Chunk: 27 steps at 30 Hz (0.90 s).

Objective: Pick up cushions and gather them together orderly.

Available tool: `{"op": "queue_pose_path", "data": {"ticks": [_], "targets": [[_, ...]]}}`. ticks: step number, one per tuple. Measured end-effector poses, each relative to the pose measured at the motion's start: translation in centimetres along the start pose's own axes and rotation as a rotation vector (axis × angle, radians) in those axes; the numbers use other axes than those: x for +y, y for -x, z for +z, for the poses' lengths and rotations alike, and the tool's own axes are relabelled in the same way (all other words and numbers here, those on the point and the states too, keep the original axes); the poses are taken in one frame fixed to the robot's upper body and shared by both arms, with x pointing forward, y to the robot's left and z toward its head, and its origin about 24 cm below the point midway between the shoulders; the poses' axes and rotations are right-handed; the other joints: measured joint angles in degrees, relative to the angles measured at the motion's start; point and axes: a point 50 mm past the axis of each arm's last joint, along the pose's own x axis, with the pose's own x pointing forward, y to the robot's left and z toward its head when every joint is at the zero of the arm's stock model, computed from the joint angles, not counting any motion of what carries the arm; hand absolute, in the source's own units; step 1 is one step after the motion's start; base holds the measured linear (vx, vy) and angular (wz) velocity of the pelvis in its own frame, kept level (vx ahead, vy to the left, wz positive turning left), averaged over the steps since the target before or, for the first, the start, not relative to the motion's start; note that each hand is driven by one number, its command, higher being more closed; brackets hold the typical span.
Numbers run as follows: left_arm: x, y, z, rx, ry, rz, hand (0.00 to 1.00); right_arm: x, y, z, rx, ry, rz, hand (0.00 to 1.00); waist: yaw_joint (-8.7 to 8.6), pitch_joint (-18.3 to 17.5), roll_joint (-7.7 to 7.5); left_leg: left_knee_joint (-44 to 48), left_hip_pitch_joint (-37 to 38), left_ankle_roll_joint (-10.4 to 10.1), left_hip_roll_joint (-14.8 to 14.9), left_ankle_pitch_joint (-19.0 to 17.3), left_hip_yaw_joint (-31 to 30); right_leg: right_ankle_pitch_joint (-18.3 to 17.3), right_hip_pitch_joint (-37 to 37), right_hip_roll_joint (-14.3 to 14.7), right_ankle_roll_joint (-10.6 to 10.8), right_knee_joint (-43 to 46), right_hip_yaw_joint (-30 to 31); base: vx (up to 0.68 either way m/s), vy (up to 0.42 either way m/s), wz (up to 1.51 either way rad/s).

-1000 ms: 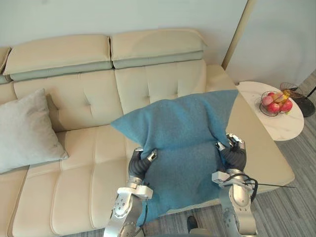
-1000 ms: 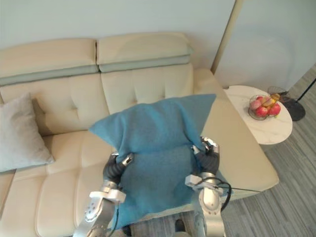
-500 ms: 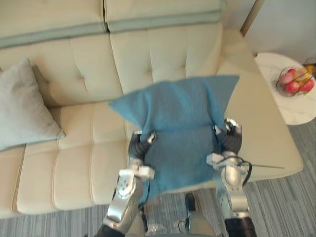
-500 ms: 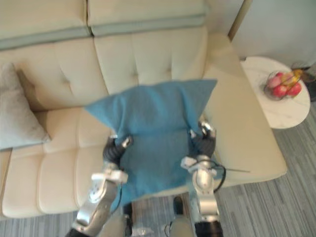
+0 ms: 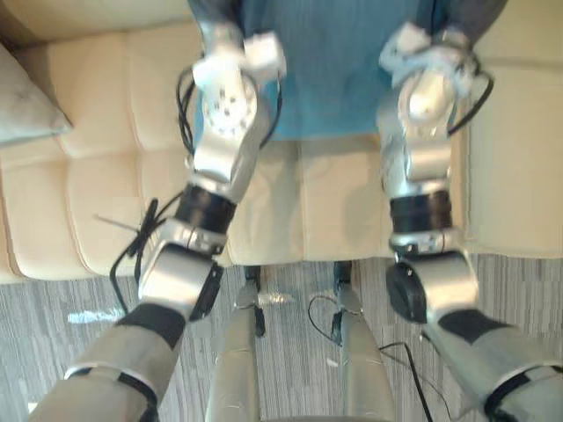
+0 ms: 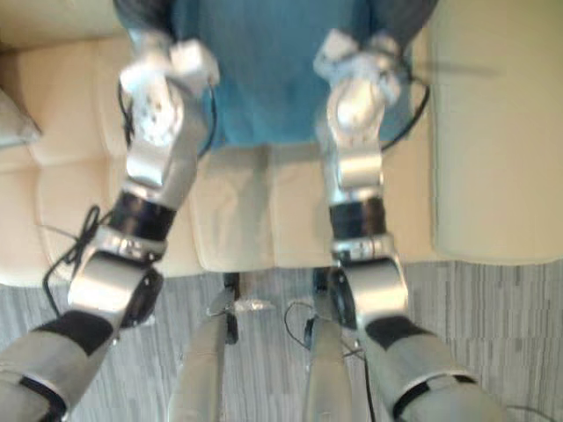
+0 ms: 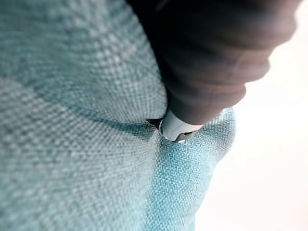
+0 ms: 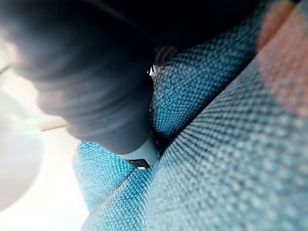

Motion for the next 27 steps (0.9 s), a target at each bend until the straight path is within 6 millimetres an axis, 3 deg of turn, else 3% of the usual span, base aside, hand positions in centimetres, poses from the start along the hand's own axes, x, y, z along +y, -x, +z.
{"op": "queue_pose_path", "data": {"ticks": [1, 6, 9, 12, 13, 14, 15, 16, 17, 18, 20, 21, 23, 24, 26, 27], "targets": [[0.0, -0.4, 0.1, 0.002, 0.005, 0.015, 0.0, 0.4, -0.6, 0.5, -0.009, 0.001, 0.0, 0.0, 0.05, 0.2, 0.03, -0.5, -0.7, -0.2, 0.1, 0.3, 0.0, 0.0, -0.8, 0.1, 0.0, 0.1, -0.5, -0.01, -0.029, 0.1], [0.3, -2.6, 1.8, -0.022, 0.059, 0.104, 0.0, 2.2, -2.6, 3.6, -0.089, -0.027, 0.0, 0.0, 0.46, 0.8, -0.02, -0.8, -5.2, -0.6, 0.5, 0.7, 0.0, 0.0, -5.2, 0.2, 0.0, 0.5, -1.6, 0.0, -0.024, 0.06], [0.7, -3.1, 2.1, -0.025, 0.072, 0.141, 0.0, 1.8, -3.3, 4.1, -0.102, -0.023, -0.031, 0.0, 0.51, 1.5, -0.11, -0.3, -6.8, -0.6, 0.9, 0.7, 0.0, -0.2, -6.8, 0.3, -0.1, 1.9, -2.6, 0.01, -0.02, 0.08], [1.6, -3.2, 2.0, -0.01, 0.097, 0.202, 0.0, 0.7, -4.0, 4.3, -0.097, -0.042, -0.079, 0.0, 0.17, 3.2, -0.07, 2.4, -7.3, -0.5, 1.3, 0.7, -0.1, -1.4, -8.8, 0.2, -0.1, 9.1, -3.5, 0.03, -0.014, 0.15], [1.9, -3.4, 2.2, -0.016, 0.106, 0.213, 0.0, 0.4, -4.1, 4.4, -0.093, -0.053, -0.094, 0.0, 0.27, 3.2, -0.03, 2.4, -7.2, -0.5, 1.9, 0.7, -0.2, -1.5, -12.3, 0.3, -0.1, 16.0, -4.2, -0.03, -0.045, 0.21], [2.3, -3.6, 2.5, -0.034, 0.103, 0.211, 0.0, -0.1, -4.1, 4.1, -0.09, -0.061, -0.107, 0.0, -0.08, 3.3, -0.06, 2.9, -7.1, -0.5, 2.0, 0.6, -0.2, -5.1, -15.1, 0.3, -2.5, 14.3, -4.5, -0.03, -0.042, 0.3], [2.5, -3.6, 2.5, -0.035, 0.103, 0.216, 0.0, -0.3, -4.1, 3.9, -0.085, -0.063, -0.114, 0.0, -0.18, 3.3, -0.24, 3.4, -7.1, -0.9, 1.8, 0.2, -0.1, -3.0, -13.7, 0.2, -3.1, 9.4, -4.9, -0.08, -0.038, 0.58], [3.0, -3.5, 2.3, -0.029, 0.104, 0.229, 0.0, -0.7, -4.0, 3.5, -0.072, -0.06, -0.122, 0.0, -0.52, 3.3, -0.43, 5.3, -7.1, -1.5, 1.2, -1.8, 0.0, 5.6, -11.7, 0.0, -4.9, 2.5, -5.4, -0.07, -0.036, -0.01], [4.5, -3.4, 2.8, -0.06, 0.107, 0.254, 0.0, -0.8, -3.4, 2.6, -0.039, -0.068, -0.107, 0.0, 1.14, 3.5, -0.73, 10.4, -7.8, -2.4, 3.4, -6.6, 0.4, 5.0, -9.7, 2.1, -4.8, 0.6, -5.3, -0.07, -0.057, -0.32], [5.8, -3.3, 3.2, -0.083, 0.109, 0.277, 0.0, -1.0, -2.9, 2.0, -0.018, -0.077, -0.101, 0.0, 1.04, 3.5, -0.71, 13.1, -8.5, -2.7, 4.7, -6.9, 1.0, 5.0, -9.5, 2.9, -4.8, 0.8, -4.9, -0.02, -0.083, -0.76], [8.8, -3.0, 3.1, -0.091, 0.091, 0.335, 0.0, -3.8, -1.3, 0.1, 0.017, -0.064, -0.136, 0.0, 0.48, 4.0, -1.0, 20.4, -10.5, -2.5, 6.2, -7.5, 1.4, 4.9, -8.3, 4.0, -4.9, 3.4, -3.9, 0.02, -0.083, -0.49], [9.2, -2.7, 2.8, -0.085, 0.08, 0.333, 0.0, -5.0, -1.1, -0.3, 0.025, -0.057, -0.162, 0.0, 0.14, 4.0, -1.01, 19.9, -10.1, -1.7, 6.1, -9.0, 1.5, 4.8, -8.0, 4.1, -4.9, 4.1, -3.7, 0.0, -0.049, -0.43], [10.1, -1.8, 2.1, -0.068, 0.058, 0.318, 0.0, -8.4, -0.7, -0.7, 0.018, -0.03, -0.219, 0.0, -0.11, 4.0, -0.93, 10.4, -6.3, 1.1, 4.6, -4.7, 1.7, 2.7, -6.3, 4.4, -4.6, 6.9, -3.7, 0.0, -0.003, -0.27], [10.8, -0.9, 1.8, -0.068, 0.043, 0.303, 0.0, -10.8, -0.1, -0.6, -0.012, 0.006, -0.243, 0.0, -1.46, 4.0, -0.98, 9.4, -3.3, 0.7, 3.7, -5.5, 2.7, -1.1, -4.3, 3.3, -3.7, 8.7, -3.6, 0.03, 0.033, 0.15], [12.7, 0.9, 0.9, -0.045, -0.007, 0.292, 0.0, -13.6, 1.0, -0.5, -0.04, 0.061, -0.247, 0.0, -1.94, 4.0, -1.01, 9.3, 0.2, 0.8, 2.9, -5.5, 2.6, -1.5, -1.0, 2.7, -3.2, 9.2, -3.5, 0.06, 0.043, 0.31], [14.8, 2.7, -0.3, 0.002, -0.062, 0.316, 0.0, -15.1, 2.0, -1.0, -0.024, 0.095, -0.249, 0.0, -1.94, 4.0, -1.01, 9.1, 3.3, 0.8, 2.8, -5.5, 2.9, -1.9, 2.1, 2.5, -2.8, 9.3, -3.5, 0.09, 0.038, 0.19]]}}
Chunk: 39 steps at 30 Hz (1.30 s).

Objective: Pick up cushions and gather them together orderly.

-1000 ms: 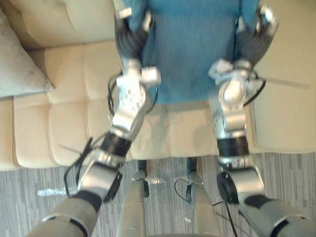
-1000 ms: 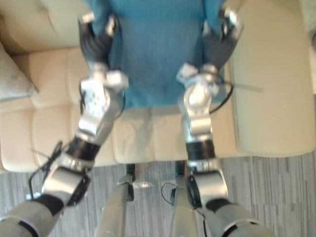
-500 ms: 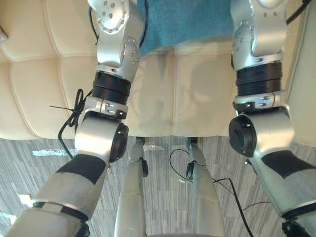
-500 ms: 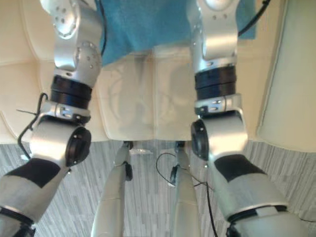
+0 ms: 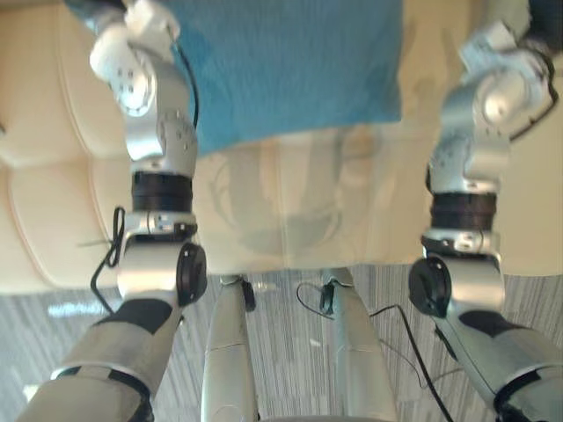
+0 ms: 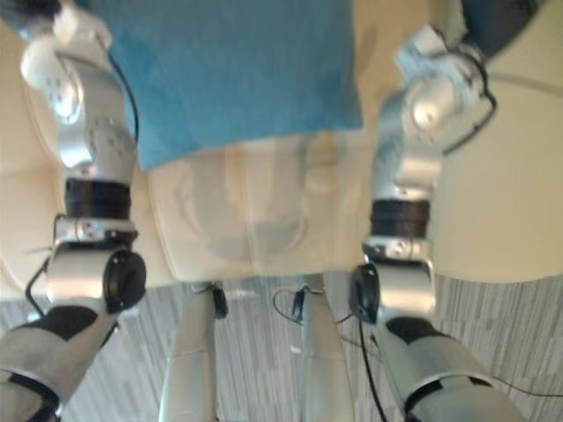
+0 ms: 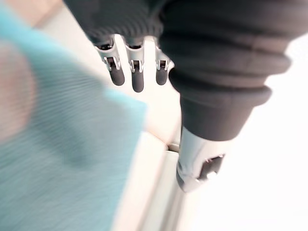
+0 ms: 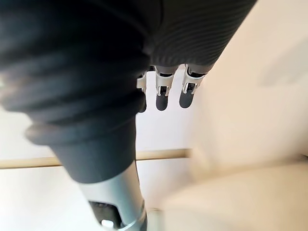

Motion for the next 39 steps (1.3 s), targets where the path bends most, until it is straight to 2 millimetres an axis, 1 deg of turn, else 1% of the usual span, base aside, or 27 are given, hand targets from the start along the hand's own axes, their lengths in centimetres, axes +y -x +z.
{"op": "queue_pose_path", "data": {"ticks": [1, 2, 3, 4, 5, 6, 7, 8, 10, 11, 12, 14, 15, 16, 17, 18, 20, 22, 24, 27, 28, 31, 33, 34, 36, 38, 39], "targets": [[1.9, 1.0, -1.0, 0.038, -0.044, 0.02, 0.0, -1.1, 0.6, -0.6, 0.017, 0.031, 0.012, 0.0, 0.31, 0.0, -0.01, -0.2, 2.5, 0.0, -0.1, 0.0, 0.0, -0.5, 2.6, -0.2, 0.4, 0.0, 0.0, 0.12, 0.037, 0.3], [4.7, 3.0, -2.3, 0.093, -0.108, 0.034, 0.0, -3.0, 1.8, -1.6, 0.054, 0.088, 0.039, 0.0, 0.68, -0.1, -0.18, -1.1, 6.6, 0.0, -0.4, 0.0, 0.0, -1.9, 6.5, -0.5, 0.2, 0.3, -0.3, 0.11, 0.018, 0.29], [5.5, 3.7, -2.6, 0.109, -0.128, 0.037, 0.0, -3.8, 2.3, -1.8, 0.066, 0.109, 0.047, 0.0, 0.88, -0.2, -0.3, -1.6, 7.9, 0.0, -0.6, 0.0, 0.0, -2.6, 7.9, -0.7, 0.2, 0.3, -0.4, 0.11, 0.002, 0.34], [7.0, 5.0, -3.0, 0.141, -0.166, 0.039, 0.0, -5.1, 3.3, -2.3, 0.094, 0.156, 0.066, 0.0, 1.1, -0.4, -0.61, -2.8, 10.4, 0.0, -1.0, 0.0, 0.0, -3.9, 9.9, -1.0, 0.3, 0.4, -0.5, 0.1, -0.016, 0.28], [8.1, 6.0, -3.4, 0.168, -0.194, 0.033, 0.0, -6.0, 4.1, -2.7, 0.117, 0.188, 0.087, 0.0, 1.21, -0.4, -0.64, -3.3, 11.9, 0.0, -1.3, 0.0, 0.0, -4.8, 11.5, -1.3, 0.2, 0.4, -0.8, 0.1, -0.033, 0.27], [9.5, 7.7, -3.9, 0.217, -0.234, 0.029, 0.0, -7.1, 5.4, -3.5, 0.166, 0.236, 0.117, 0.0, 1.32, -0.5, -0.75, -4.1, 13.9, 0.0, -1.7, 0.0, 0.0, -5.9, 13.2, -1.5, 0.1, 0.4, -0.9, 0.06, -0.035, 0.18], [10.5, 9.2, -4.7, 0.273, -0.264, 0.017, 0.0, -8.2, 6.5, -4.2, 0.218, 0.28, 0.148, 0.0, 1.48, -0.5, -0.76, -4.6, 15.6, 0.0, -2.0, 0.0, 0.0, -6.7, 14.6, -1.8, 0.1, 0.6, -0.9, 0.01, -0.039, 0.08], [11.1, 10.4, -5.1, 0.315, -0.289, 0.006, 0.0, -8.9, 7.4, -4.7, 0.261, 0.315, 0.175, 0.0, 1.54, -0.5, -0.76, -4.8, 16.7, 0.0, -2.1, -0.1, 0.0, -7.2, 15.6, -1.8, 0.2, 0.6, -1.0, -0.02, -0.042, 0.02], [12.5, 14.2, -6.6, 0.45, -0.347, -0.037, 0.0, -11.0, 10.4, -6.2, 0.392, 0.412, 0.251, 0.0, 1.66, -0.5, -0.77, -4.9, 20.6, -0.3, -2.1, -1.2, 0.1, -8.6, 19.4, -1.8, 0.2, 0.6, -1.2, -0.03, -0.028, -0.07], [13.2, 16.2, -7.3, 0.53, -0.376, -0.058, 0.0, -12.2, 12.1, -6.9, 0.474, 0.457, 0.289, 0.0, 1.61, -0.9, -0.82, -5.1, 22.6, -0.3, -2.1, -1.7, 0.1, -9.1, 21.3, -1.7, 0.1, 0.5, -1.4, -0.03, -0.008, -0.07], [13.8, 17.8, -7.8, 0.589, -0.396, -0.067, 0.0, -13.2, 13.4, -7.3, 0.53, 0.497, 0.313, 0.0, 1.52, -1.6, -0.85, -5.6, 24.0, -0.3, -2.1, -1.7, 0.1, -9.3, 22.6, -1.7, 0.0, 0.2, -1.6, -0.03, -0.01, -0.03], [16.3, 22.9, -9.1, 0.791, -0.477, -0.06, 0.0, -16.4, 17.6, -8.9, 0.729, 0.612, 0.34, 0.0, 1.48, -5.5, -1.23, -7.5, 27.7, -0.4, -2.0, -1.7, 0.3, -9.6, 25.7, -1.5, -0.1, -1.1, -1.8, -0.02, -0.02, -0.04], [17.3, 24.8, -9.5, 0.874, -0.506, -0.049, 0.0, -17.6, 19.3, -9.3, 0.806, 0.638, 0.338, 0.0, 1.52, -6.9, -1.29, -8.4, 29.1, -0.4, -2.0, -1.7, 0.3, -9.6, 26.9, -1.4, -0.1, -1.7, -1.8, 0.01, -0.011, -0.06], [18.8, 27.5, -9.8, 0.98, -0.547, -0.023, 0.0, -19.1, 21.6, -9.7, 0.908, 0.675, 0.33, 0.0, 1.52, -8.7, -1.28, -9.4, 30.9, -0.4, -2.0, -1.7, 0.4, -9.6, 28.5, -1.3, -0.1, -2.5, -1.9, 0.0, 0.0, 0.0], [20.0, 30.0, -10.0, 1.086, -0.585, -0.003, 0.0, -20.6, 23.9, -9.9, 1.011, 0.701, 0.31, 0.0, 1.51, -10.4, -1.16, -10.2, 32.4, -0.5, -2.0, -1.6, 0.5, -9.7, 30.0, -1.2, 0.1, -3.3, -2.1, 0.0, 0.0, 0.0], [20.8, 31.8, -10.0, 1.163, -0.614, 0.009, 0.0, -21.6, 25.5, -10.1, 1.084, 0.719, 0.296, 0.0, 1.51, -11.2, -0.99, -10.8, 33.5, -0.6, -2.0, -1.6, 0.6, -9.8, 31.0, -1.1, 0.2, -4.1, -2.2, 0.0, 0.0, 0.0], [22.8, 36.1, -9.7, 1.362, -0.684, 0.031, 0.0, -23.6, 29.6, -10.2, 1.268, 0.768, 0.286, 0.0, 1.39, -13.1, -0.73, -12.6, 36.0, -1.0, -2.0, -1.5, 1.3, -9.4, 33.3, -1.0, 0.3, -6.3, -2.2, 0.01, 0.026, -0.1], [23.9, 38.6, -9.2, 1.488, -0.729, 0.031, 0.0, -24.7, 32.4, -10.0, 1.397, 0.779, 0.261, 0.0, 1.42, -13.9, -0.42, -14.1, 37.9, -1.3, -2.0, -1.5, 1.5, -8.2, 35.5, -0.8, 0.5, -8.8, -2.0, 0.03, 0.027, -0.12], [24.6, 40.4, -8.7, 1.58, -0.772, 0.017, 0.0, -25.8, 35.1, -9.6, 1.523, 0.791, 0.234, 0.0, 1.38, -14.4, -0.05, -15.1, 39.8, -1.3, -2.1, -1.4, 1.6, -6.4, 38.3, -0.5, 1.0, -12.3, -1.8, 0.07, 0.037, -0.1], [25.2, 41.3, -8.2, 1.632, -0.808, 0.02, 0.0, -26.9, 36.8, -9.0, 1.618, 0.812, 0.205, 0.0, 1.31, -14.8, 0.12, -16.3, 42.1, -1.3, -2.5, -0.8, 1.6, -4.3, 41.9, -0.4, 0.9, -16.3, -1.8, 0.11, 0.036, -0.03], [25.5, 41.5, -8.0, 1.641, -0.815, 0.032, 0.0, -27.4, 37.1, -8.8, 1.638, 0.819, 0.185, 0.0, 1.31, -14.9, 0.11, -16.7, 42.9, -1.3, -2.7, -0.8, 1.5, -3.6, 43.1, -0.5, 1.1, -17.5, -1.8, 0.11, 0.025, 0.02], [25.9, 41.7, -7.8, 1.658, -0.836, 0.037, 0.0, -28.1, 37.5, -8.5, 1.668, 0.832, 0.151, 0.0, 1.18, -15.0, 0.12, -16.8, 44.3, -1.2, -3.3, -0.7, 0.7, -3.3, 45.7, -0.7, 1.2, -19.1, -1.9, 0.1, 0.018, 0.09], [26.0, 41.5, -7.8, 1.654, -0.834, 0.052, 0.0, -28.1, 37.7, -8.4, 1.68, 0.83, 0.149, 0.0, 1.23, -15.0, 0.17, -16.8, 44.6, -1.2, -3.5, -0.7, -0.1, -3.3, 46.6, -0.8, 1.2, -19.4, -2.4, 0.05, 0.005, 0.13], [25.9, 41.3, -8.0, 1.646, -0.831, 0.053, 0.0, -27.9, 37.7, -8.8, 1.686, 0.826, 0.155, 0.0, 1.47, -14.7, 0.32, -16.4, 44.0, -1.2, -3.5, -0.7, -0.2, -3.3, 46.4, -0.8, 1.2, -19.2, -2.6, -0.02, 0.003, 0.19], [25.1, 40.6, -8.9, 1.625, -0.813, 0.032, 0.0, -27.3, 37.1, -9.4, 1.664, 0.814, 0.166, 0.0, 1.45, -14.0, 0.78, -13.6, 40.6, -1.2, -3.2, -0.6, -0.6, -3.4, 44.1, -0.9, 1.1, -17.4, -3.6, -0.1, -0.003, 0.23], [23.8, 39.3, -10.0, 1.574, -0.796, -0.027, 0.0, -25.8, 36.2, -10.6, 1.632, 0.783, 0.195, 0.0, 1.57, -13.4, 1.48, -8.1, 33.2, -1.4, -1.8, -0.2, -1.0, -4.0, 38.2, -0.3, -0.3, -12.9, -5.2, -0.18, -0.028, 0.22], [23.6, 39.1, -10.1, 1.566, -0.8, -0.045, 0.0, -25.6, 36.0, -10.9, 1.626, 0.778, 0.2, 0.0, 1.57, -13.5, 1.36, -9.2, 32.9, -1.7, -1.7, 0.4, -1.5, -3.7, 37.2, -0.9, -0.8, -12.8, -5.5, -0.17, -0.017, 0.14]]}}
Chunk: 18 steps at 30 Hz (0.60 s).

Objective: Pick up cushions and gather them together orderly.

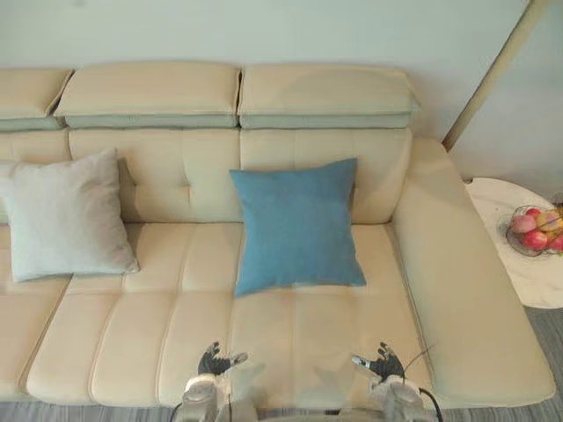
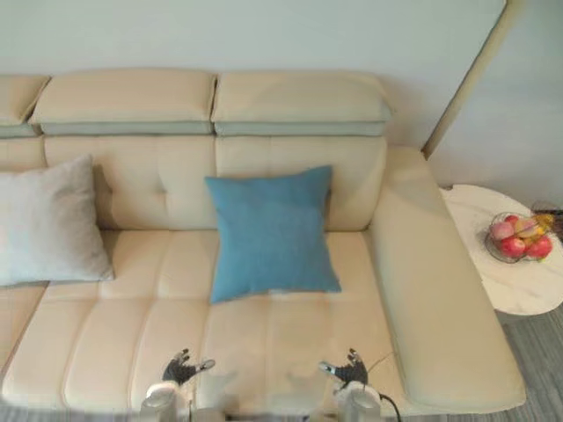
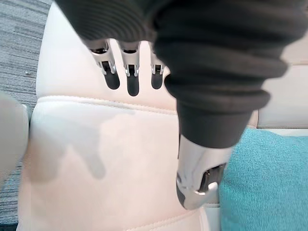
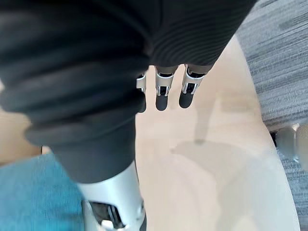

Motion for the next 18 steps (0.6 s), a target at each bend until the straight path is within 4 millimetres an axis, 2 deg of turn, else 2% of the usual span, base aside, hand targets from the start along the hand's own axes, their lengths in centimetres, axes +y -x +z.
{"op": "queue_pose_path", "data": {"ticks": [1, 2, 3, 4, 6, 7, 8, 9, 10, 11, 13, 14, 15, 16, 17, 18], "targets": [[-0.3, -0.2, 0.5, -0.012, 0.0, -0.008, 0.0, 0.4, -0.2, 0.6, -0.013, -0.005, 0.006, 0.0, 0.29, 0.8, -0.1, 5.7, -0.8, 1.1, 1.3, -3.6, 1.8, 0.5, -0.4, -0.4, -0.7, 0.5, -1.1, -0.18, -0.02, 0.0], [-0.7, 0.0, 0.0, 0.009, 0.008, -0.015, 0.0, 0.4, -0.1, 0.5, -0.011, -0.003, 0.003, 0.0, 0.1, 1.1, -0.24, 16.6, -0.9, 2.0, 2.6, -8.8, 4.2, 0.5, 0.2, -0.5, -0.8, 1.2, -0.9, -0.13, -0.006, -0.05], [-1.1, 0.1, -0.3, 0.019, 0.013, -0.025, 0.0, 0.3, 0.0, 0.3, -0.011, -0.002, 0.0, 0.0, -0.04, 1.2, -0.57, 21.8, 0.2, 1.3, 3.4, -10.9, 5.1, 0.6, 1.0, -0.6, -0.8, 1.2, -1.0, -0.15, 0.054, 0.0], [-1.6, 0.3, -0.6, 0.025, 0.013, -0.04, 0.0, 0.1, 0.2, 0.2, -0.019, -0.006, -0.005, 0.0, -0.56, 1.0, -0.16, 25.5, 3.4, -0.1, 4.5, -12.9, 5.9, 1.1, 1.8, -0.6, -0.5, 0.9, -1.2, -0.13, 0.103, 0.14], [-2.0, 0.3, -0.4, 0.021, 0.004, -0.054, 0.0, -0.1, 0.3, -0.2, -0.011, -0.012, -0.012, 0.0, -2.06, 0.4, 0.74, 22.8, 7.0, -1.6, 5.4, -15.3, 6.5, 2.5, 0.6, -0.5, 0.4, 0.9, -2.0, -0.19, 0.201, 0.27], [-2.1, 0.0, 0.5, -0.006, 0.0, -0.056, 0.0, 0.0, 0.2, 0.0, -0.013, -0.02, -0.013, 0.0, -2.49, 0.5, 0.62, 17.8, 7.0, -1.9, 4.0, -16.6, 6.9, 4.1, -1.1, -0.8, 1.3, 0.3, -2.3, -0.23, 0.192, 0.27], [-2.0, -0.2, 1.0, -0.018, -0.007, -0.055, 0.0, 0.3, 0.3, -0.1, -0.007, -0.029, -0.006, 0.0, -2.71, 0.6, -0.29, 15.1, 7.2, -1.9, 3.0, -16.6, 7.2, 5.2, -2.1, -1.4, 1.2, -0.5, -2.2, -0.25, 0.171, 0.23], [-1.7, -0.4, 1.5, -0.034, -0.026, -0.051, 0.0, 0.9, 0.4, -0.4, 0.008, -0.034, 0.007, 0.0, -2.75, 0.9, -1.54, 11.0, 7.5, -1.0, 1.3, -17.0, 7.6, 6.4, -3.4, -2.0, 0.9, -1.1, -2.0, -0.25, 0.137, 0.01], [-0.9, -0.6, 1.9, -0.045, -0.056, -0.039, 0.0, 1.8, 0.5, -0.7, 0.029, -0.043, 0.028, 0.0, -2.14, 2.5, -3.18, 10.7, 7.6, 0.3, 0.0, -16.0, 8.6, 8.0, -4.1, -3.3, 1.0, -1.1, -0.9, -0.25, 0.125, -0.09], [-0.6, -0.5, 1.5, -0.032, -0.061, -0.033, 0.0, 1.9, 0.6, -0.8, 0.033, -0.044, 0.031, 0.0, -2.16, 2.6, -3.44, 11.4, 7.4, 0.4, -0.2, -16.1, 8.8, 8.4, -4.1, -3.7, 1.4, -1.1, -0.6, -0.26, 0.081, -0.25], [-0.1, -0.3, 0.7, -0.012, -0.065, -0.019, 0.0, 2.1, 0.6, -0.8, 0.03, -0.031, 0.037, 0.0, -2.19, 2.7, -3.53, 14.0, 6.1, 1.8, -0.2, -17.1, 10.0, 9.1, -4.5, -3.7, 2.2, -1.0, 0.9, -0.25, 0.059, -0.23], [0.1, -0.4, 0.8, -0.014, -0.061, -0.012, 0.0, 2.1, 0.6, -0.7, 0.026, -0.031, 0.037, 0.0, -1.92, 2.5, -3.74, 14.7, 5.2, 2.3, -0.1, -17.2, 10.8, 8.5, -5.4, -3.8, 2.8, -1.2, 1.4, -0.23, 0.013, -0.35], [0.1, -0.3, 0.7, -0.007, -0.032, 0.0, 0.0, 2.0, 0.5, -0.4, 0.019, -0.028, 0.037, 0.0, -1.43, 2.5, -2.76, 14.1, 4.5, 3.2, 1.2, -16.3, 11.9, 6.3, -6.7, -3.4, 3.5, -0.5, 1.6, -0.21, -0.039, -0.44], [0.1, -0.3, 0.4, 0.001, -0.02, 0.008, 0.0, 1.9, 0.4, -0.3, 0.015, -0.025, 0.035, 0.0, -0.83, 2.7, -1.6, 13.2, 4.5, 2.9, 2.2, -15.3, 12.5, 5.0, -8.6, -2.9, 1.6, 6.6, 1.2, -0.17, -0.052, -0.4], [0.2, -0.1, 0.0, 0.014, -0.012, 0.014, 0.0, 1.8, 0.5, -0.7, 0.027, -0.024, 0.031, 0.0, -0.88, 2.7, -1.55, 12.2, 5.3, 2.4, 2.5, -14.6, 12.5, 1.8, -9.2, -3.0, 0.6, 14.0, 1.0, -0.07, -0.082, -0.26], [0.5, 0.0, -0.5, 0.029, -0.002, 0.027, 0.0, 1.6, 0.8, -1.5, 0.05, -0.025, 0.025, 0.0, -0.7, 2.4, -2.06, 11.3, 6.2, 1.8, 2.7, -14.1, 12.5, -3.9, -8.2, -3.3, 0.1, 19.3, 1.1, -0.03, -0.126, -0.03]]}}
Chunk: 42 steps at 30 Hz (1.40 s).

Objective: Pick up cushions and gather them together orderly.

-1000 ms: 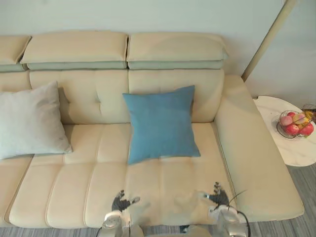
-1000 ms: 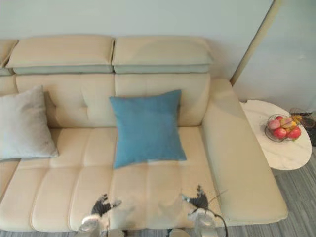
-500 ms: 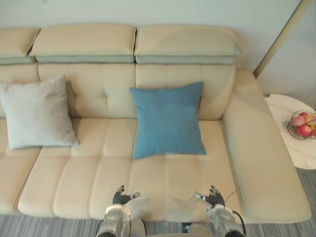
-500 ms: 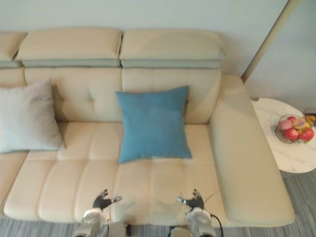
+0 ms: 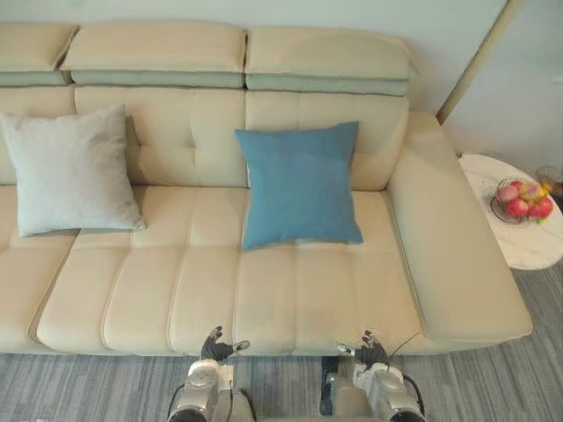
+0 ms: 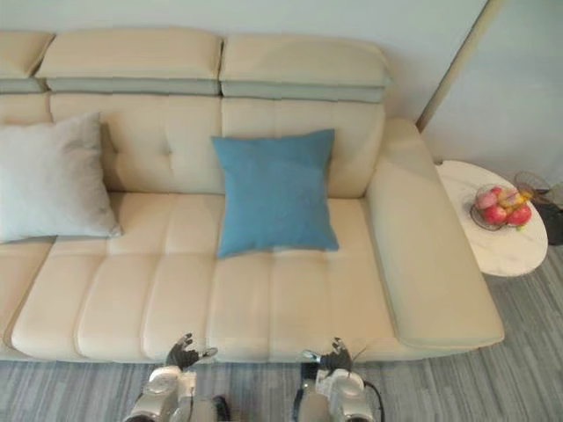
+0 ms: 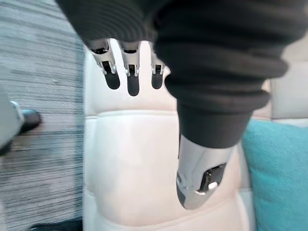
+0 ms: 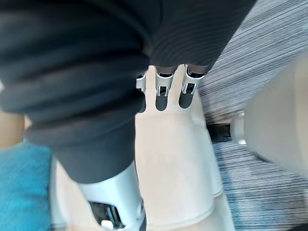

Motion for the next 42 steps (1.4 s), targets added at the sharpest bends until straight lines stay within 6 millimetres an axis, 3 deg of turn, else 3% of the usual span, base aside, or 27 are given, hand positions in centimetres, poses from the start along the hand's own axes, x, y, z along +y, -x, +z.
{"op": "queue_pose_path", "data": {"ticks": [2, 3, 5, 10, 14, 22, 29, 30, 37, 42], "targets": [[0.6, 0.2, -0.6, 0.021, 0.016, 0.022, 0.0, -0.5, 0.4, -1.3, 0.036, -0.006, -0.014, 0.0, -0.02, -0.9, -1.49, -0.3, -0.1, -1.2, -0.5, 0.6, -0.6, -4.2, 1.3, -0.3, 1.5, -0.5, 0.6, -0.05, -0.208, 0.09], [0.6, 0.2, -1.0, 0.042, 0.041, 0.032, 0.0, -0.9, 0.5, -1.9, 0.056, -0.013, -0.028, 0.0, -0.02, -1.4, -1.11, -1.9, 0.1, -1.5, -0.7, 1.1, -1.6, -4.0, 2.2, 0.7, 1.4, -2.7, -0.2, -0.03, -0.169, 0.07], [0.1, 0.5, -1.9, 0.081, 0.081, 0.033, 0.0, -2.1, 0.6, -2.8, 0.099, -0.022, -0.066, 0.0, 0.14, -3.2, 0.26, -8.0, 1.2, -1.6, -0.6, 4.0, -4.2, -1.1, 4.5, 3.5, 1.0, -11.0, -0.7, 0.01, -0.114, -0.1], [0.3, 0.7, -3.0, 0.131, 0.096, 0.042, 0.0, -4.0, 0.6, -3.8, 0.158, -0.059, -0.132, 0.0, 0.04, -3.9, 0.43, -16.5, 4.2, -2.2, -0.7, 8.9, -5.6, 7.0, 9.6, 6.9, -0.1, -24.6, -0.5, 0.05, -0.052, -0.11], [1.7, 0.6, -3.2, 0.141, 0.075, 0.067, 0.0, -5.2, 0.7, -4.3, 0.186, -0.069, -0.164, 0.0, -0.22, -3.8, 0.64, -17.5, 7.2, -2.4, -1.6, 9.1, -6.8, 7.7, 13.4, 6.6, -0.4, -26.7, -0.7, 0.08, 0.032, 0.08], [4.1, 0.5, -3.4, 0.157, 0.034, 0.098, 0.0, -5.4, 0.2, -3.4, 0.177, -0.036, -0.154, 0.0, -1.05, -3.6, 1.18, -18.8, 8.7, -2.2, -3.3, 9.3, -9.6, 9.2, 17.5, 5.5, 0.1, -31.0, -2.5, 0.03, 0.027, 0.13], [4.1, 0.8, -4.3, 0.191, 0.028, 0.094, 0.0, -6.5, -0.1, -2.6, 0.163, -0.01, -0.175, 0.0, -1.59, -3.1, 2.09, -19.4, 9.7, -1.8, -3.4, 9.3, -10.2, 9.2, 18.4, 5.5, 0.1, -31.1, -2.7, 0.0, 0.001, 0.02], [4.6, 0.8, -4.3, 0.193, 0.012, 0.098, 0.0, -7.2, -0.1, -2.4, 0.164, 0.001, -0.19, 0.0, -2.85, -2.6, 1.58, -21.0, 10.9, -1.5, -4.0, 9.5, -11.3, 8.9, 18.7, 5.2, 0.5, -31.2, -2.7, 0.0, 0.0, 0.0], [4.6, 0.9, -4.6, 0.2, 0.013, 0.099, 0.0, -7.2, -0.1, -2.6, 0.167, 0.001, -0.192, 0.0, -2.85, -2.6, 1.61, -21.0, 10.9, -1.5, -4.0, 9.5, -11.5, 8.9, 18.9, 5.1, 0.5, -31.1, -3.0, 0.0, 0.0, 0.01], [4.6, 1.3, -5.4, 0.22, 0.015, 0.104, 0.0, -7.6, 0.5, -3.7, 0.204, 0.004, -0.204, 0.0, -2.92, -1.8, 1.86, -21.1, 12.0, -1.5, -4.2, 9.5, -12.4, 8.5, 20.6, 4.9, 0.9, -31.1, -4.1, 0.0, 0.004, 0.11]]}}
